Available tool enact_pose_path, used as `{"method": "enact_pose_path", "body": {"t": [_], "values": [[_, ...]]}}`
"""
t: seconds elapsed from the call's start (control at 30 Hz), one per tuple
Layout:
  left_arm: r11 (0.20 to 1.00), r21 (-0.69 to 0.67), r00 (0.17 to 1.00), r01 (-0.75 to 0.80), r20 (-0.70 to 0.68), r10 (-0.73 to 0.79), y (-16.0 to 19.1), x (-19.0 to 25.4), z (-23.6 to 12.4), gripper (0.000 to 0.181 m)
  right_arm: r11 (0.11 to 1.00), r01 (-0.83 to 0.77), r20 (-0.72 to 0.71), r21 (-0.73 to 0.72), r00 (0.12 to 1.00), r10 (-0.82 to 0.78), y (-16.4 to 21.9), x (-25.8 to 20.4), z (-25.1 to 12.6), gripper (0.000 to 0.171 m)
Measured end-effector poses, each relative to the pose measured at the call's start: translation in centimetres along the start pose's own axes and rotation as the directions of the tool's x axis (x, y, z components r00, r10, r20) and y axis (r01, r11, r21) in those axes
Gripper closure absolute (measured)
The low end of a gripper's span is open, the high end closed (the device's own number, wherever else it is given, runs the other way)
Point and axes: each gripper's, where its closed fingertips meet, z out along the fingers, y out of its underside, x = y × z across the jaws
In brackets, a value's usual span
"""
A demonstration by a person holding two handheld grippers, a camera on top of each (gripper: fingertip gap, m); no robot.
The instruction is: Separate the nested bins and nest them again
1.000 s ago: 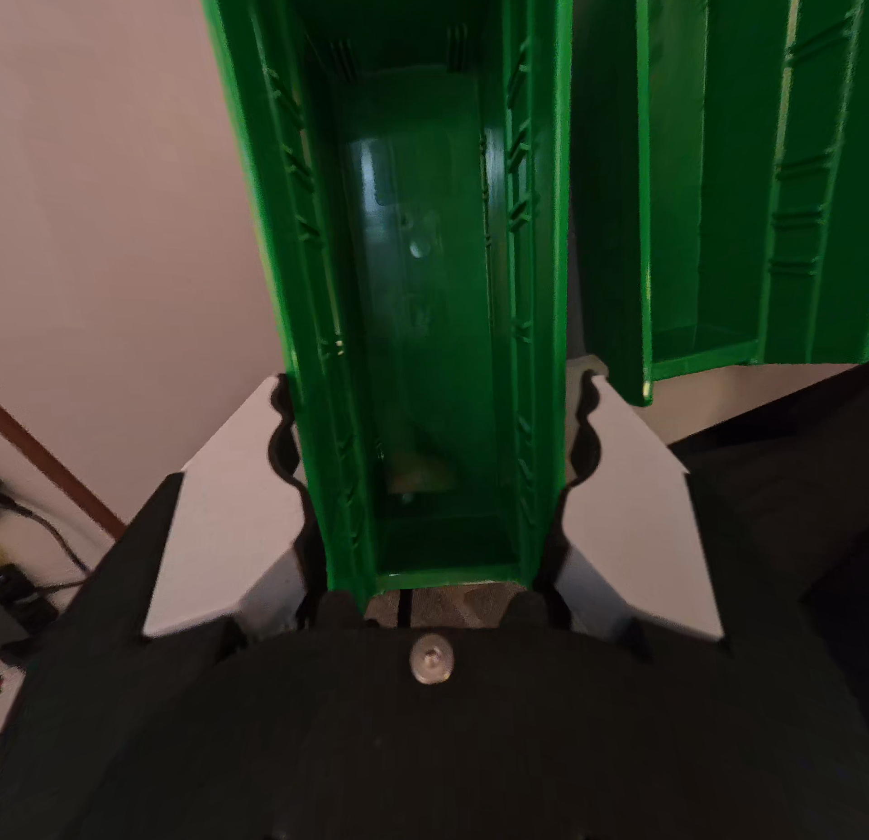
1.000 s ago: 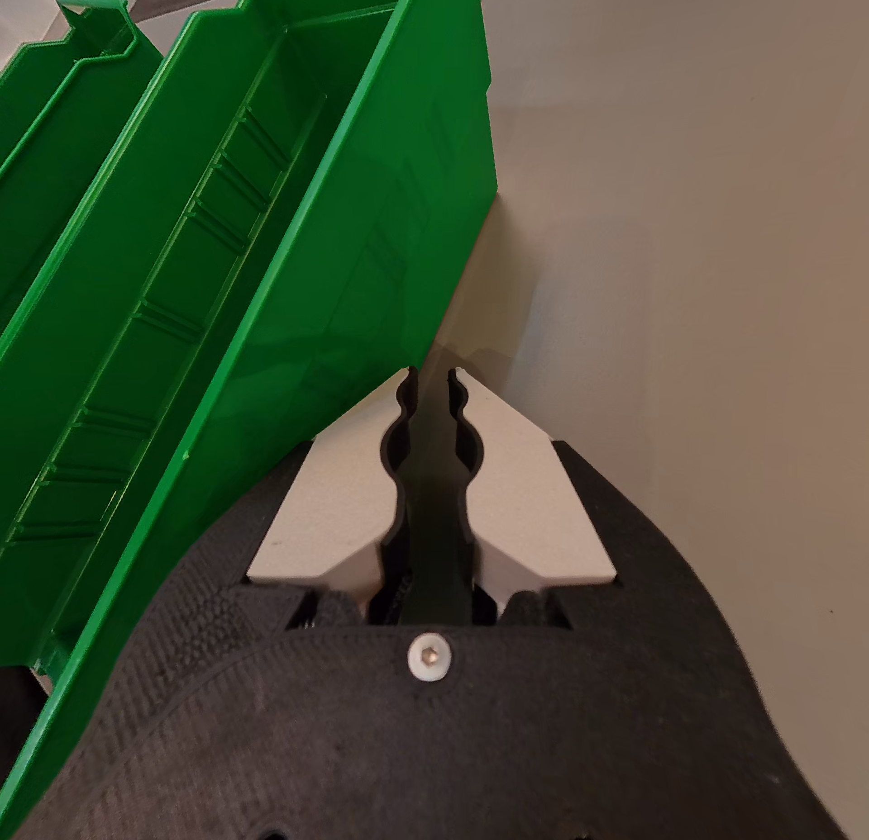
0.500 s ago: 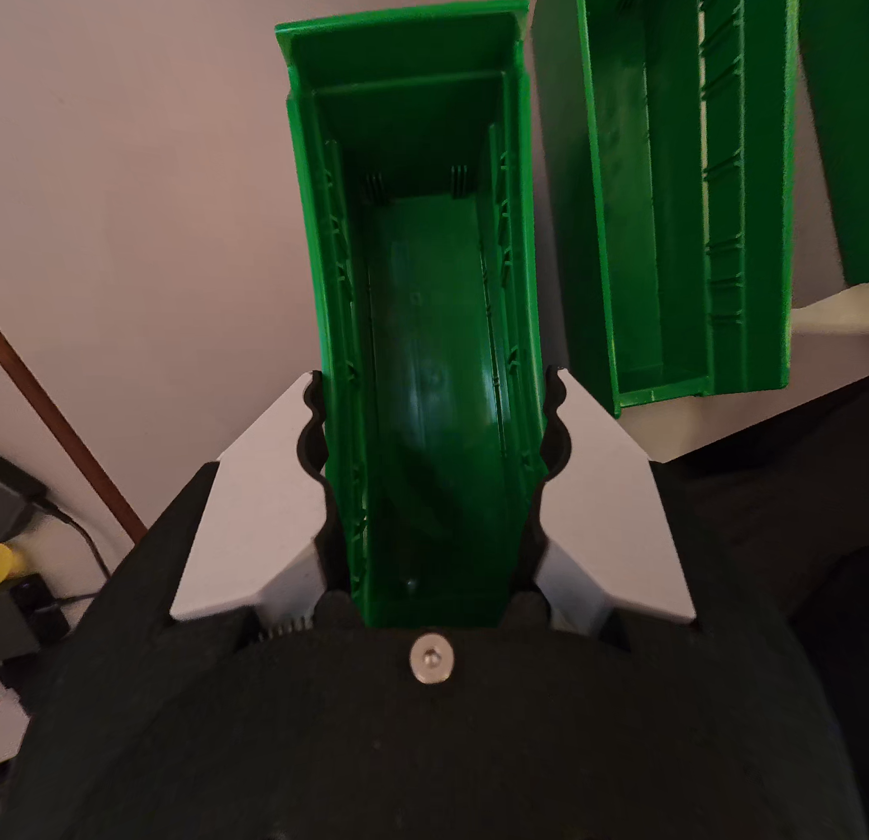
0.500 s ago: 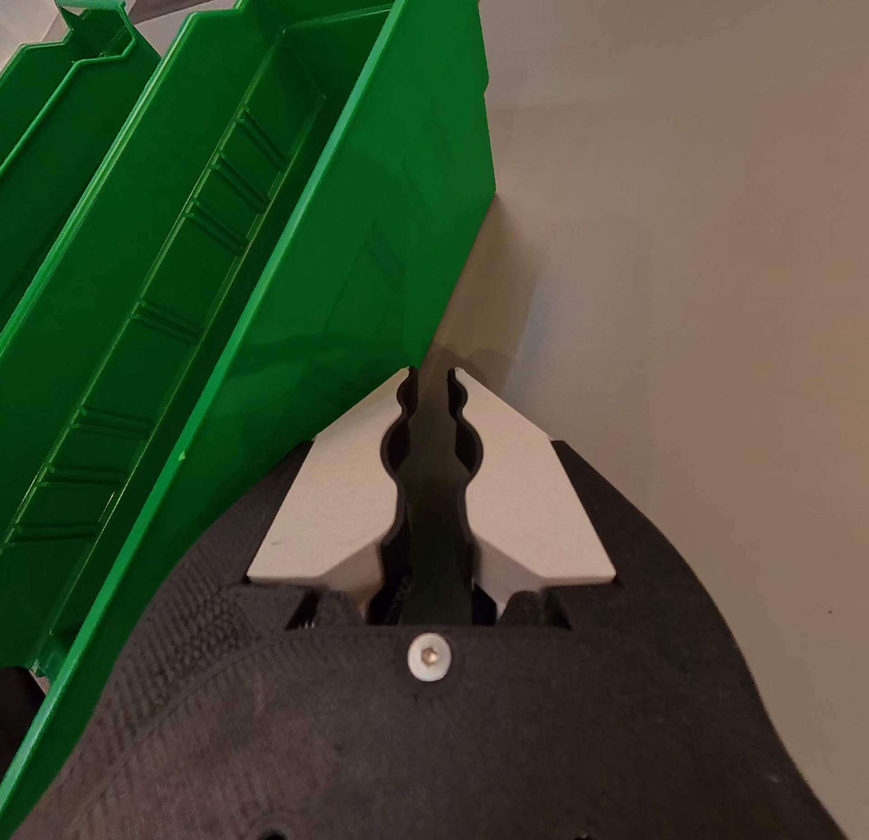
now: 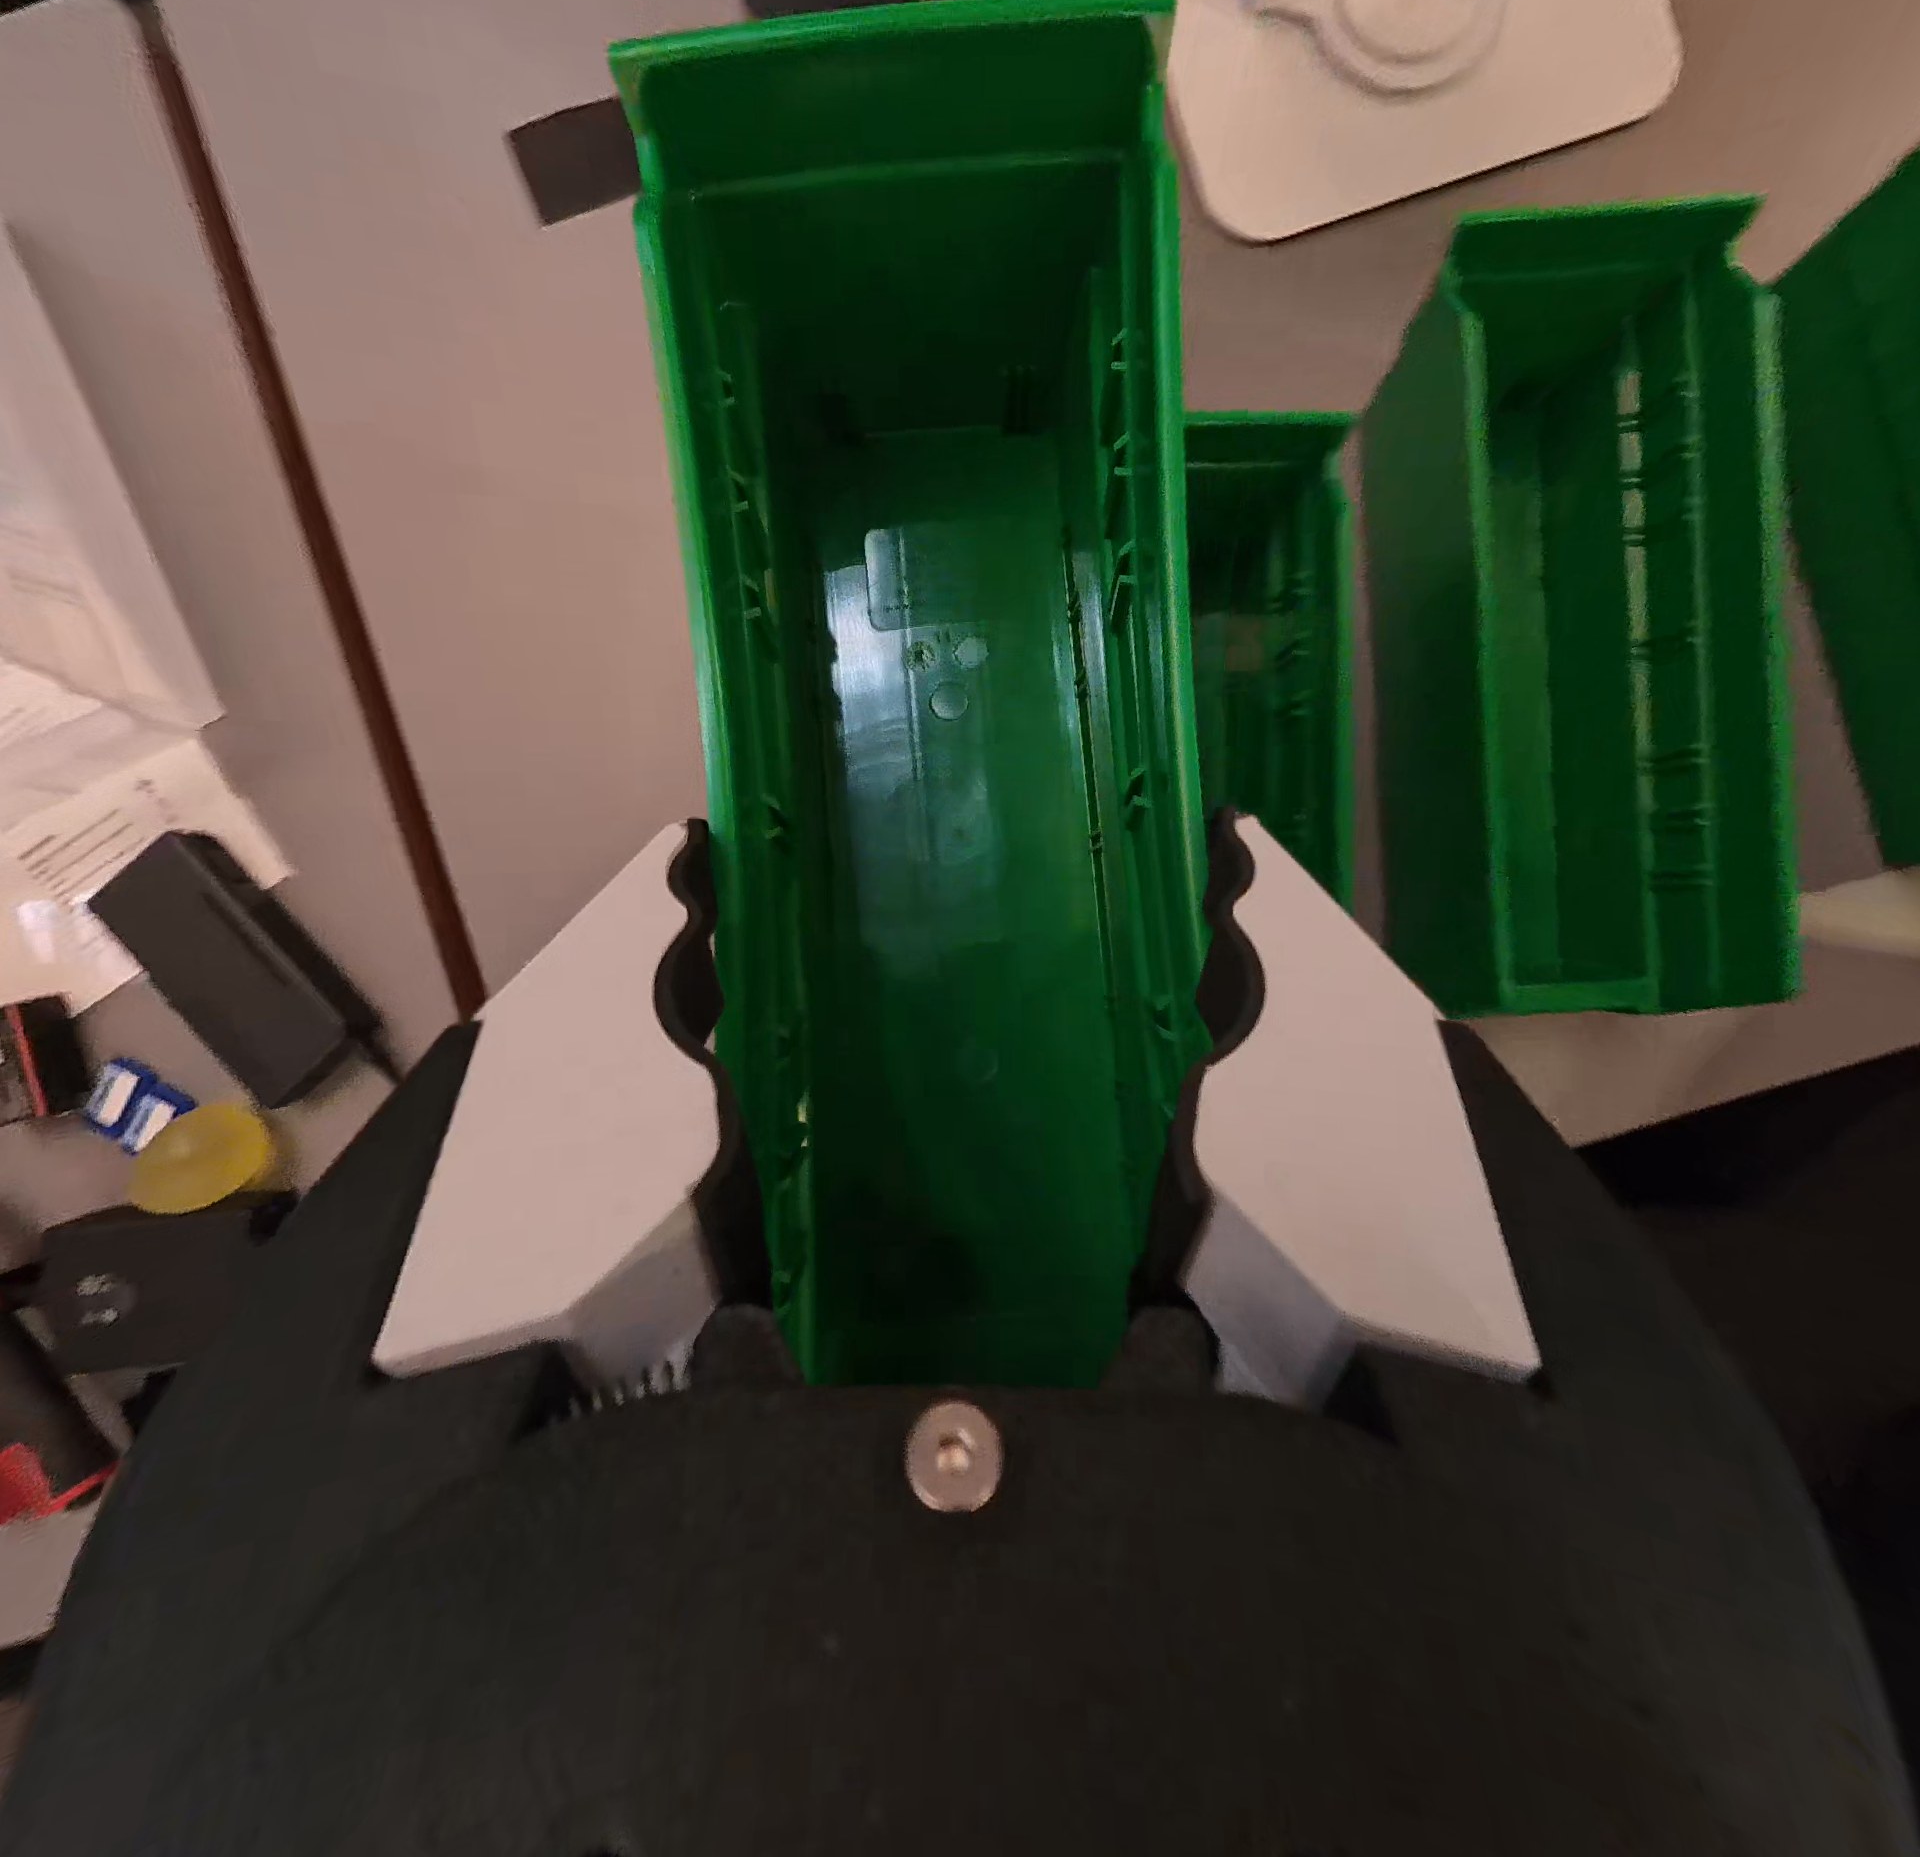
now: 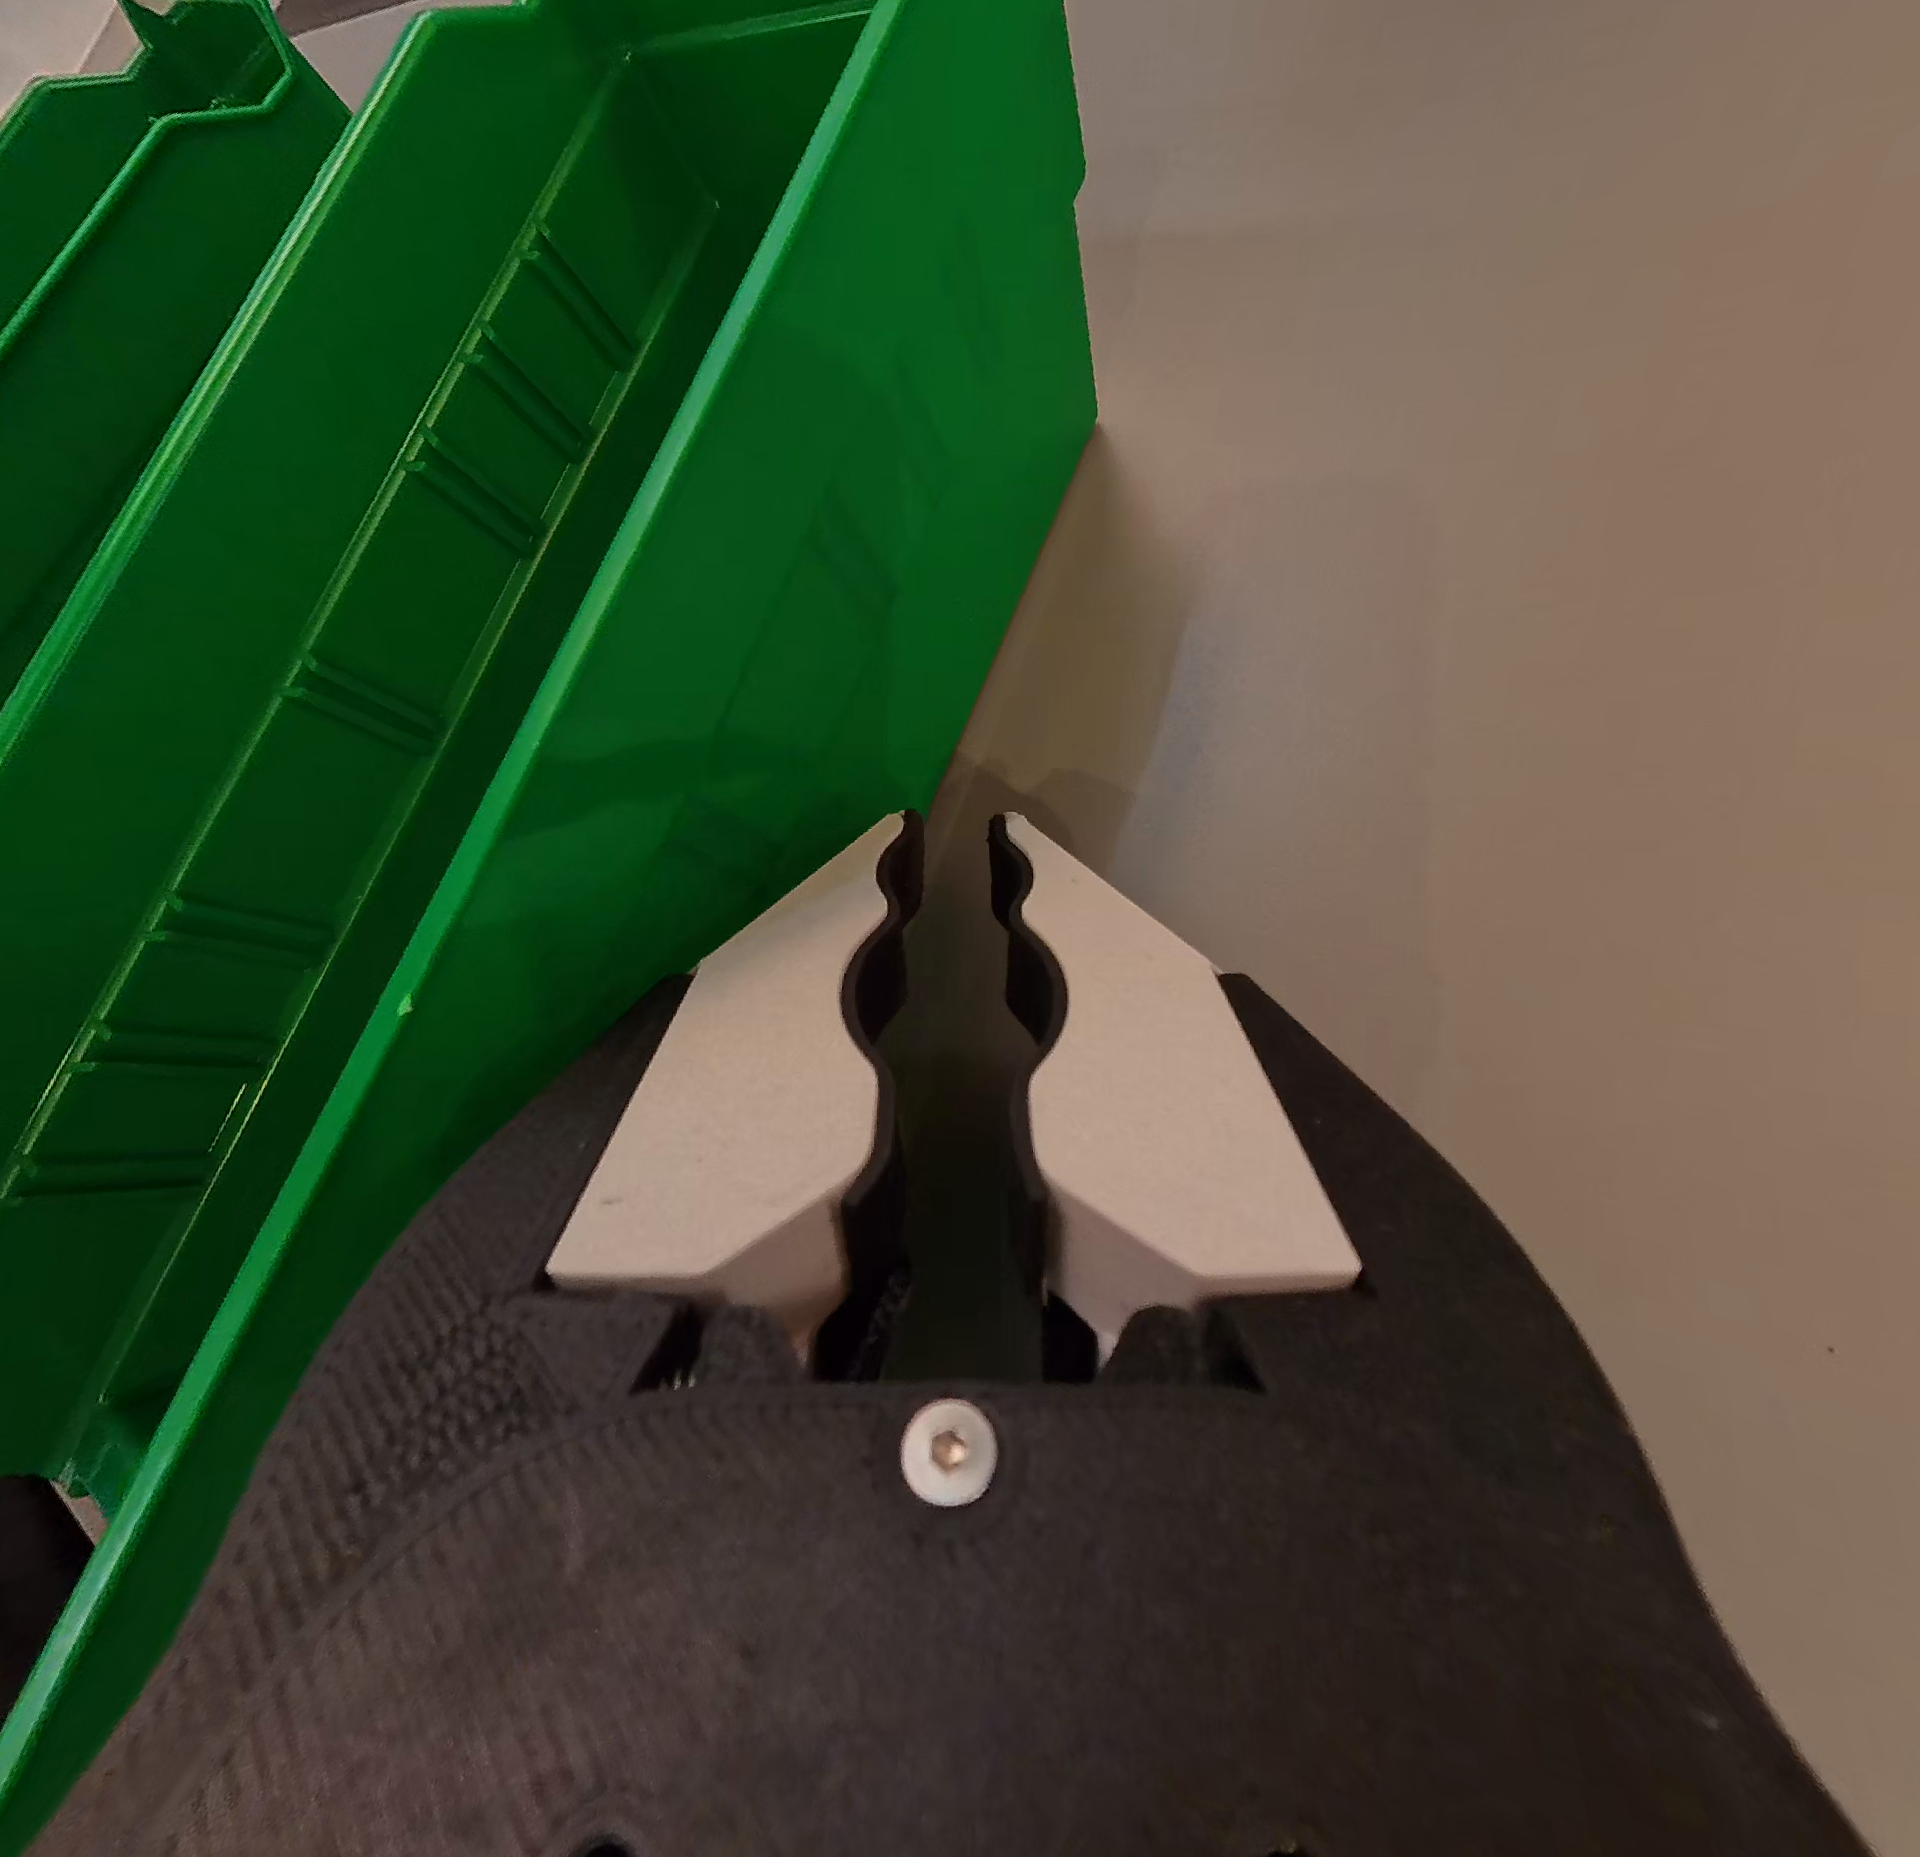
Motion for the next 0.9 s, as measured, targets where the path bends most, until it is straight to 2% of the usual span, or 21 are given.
{"method": "enact_pose_path", "body": {"t": [0.03, 0.2, 0.5, 0.67, 0.73, 0.9], "values": [[1.0, -0.01, 1.0, 0.008, 0.024, -0.008, 0.4, -1.3, 0.4, 0.088, 1.0, 0.0, 0.0, 0.0, 1.0, 0.0, 0.0, 0.0, 0.0, 0.16], [0.999, -0.051, 0.997, -0.012, 0.072, 0.016, 3.8, -5.3, 3.9, 0.087, 1.0, 0.003, 0.002, 0.0, 1.0, -0.003, 0.0, 0.0, 0.0, 0.16], [0.994, -0.084, 0.997, 0.067, 0.032, -0.064, 10.0, -6.9, 9.4, 0.083, 1.0, 0.017, -0.005, -0.005, 1.0, -0.017, 0.1, 0.0, 0.1, 0.16], [0.992, -0.062, 0.994, 0.113, 0.008, -0.113, 11.5, -6.4, 11.1, 0.074, 1.0, 0.022, -0.008, -0.008, 1.0, -0.022, 0.1, 0.0, 0.1, 0.16], [0.992, -0.024, 0.992, 0.128, 0.007, -0.127, 11.2, -6.3, 11.1, 0.076, 1.0, 0.023, -0.009, -0.009, 1.0, -0.023, 0.1, 0.0, 0.1, 0.16], [0.986, -0.012, 0.986, 0.168, -0.018, -0.168, 11.0, -5.6, 10.6, 0.067, 1.0, 0.022, 0.0, -0.012, 1.0, -0.022, 0.1, -0.2, 0.0, 0.16]]}}
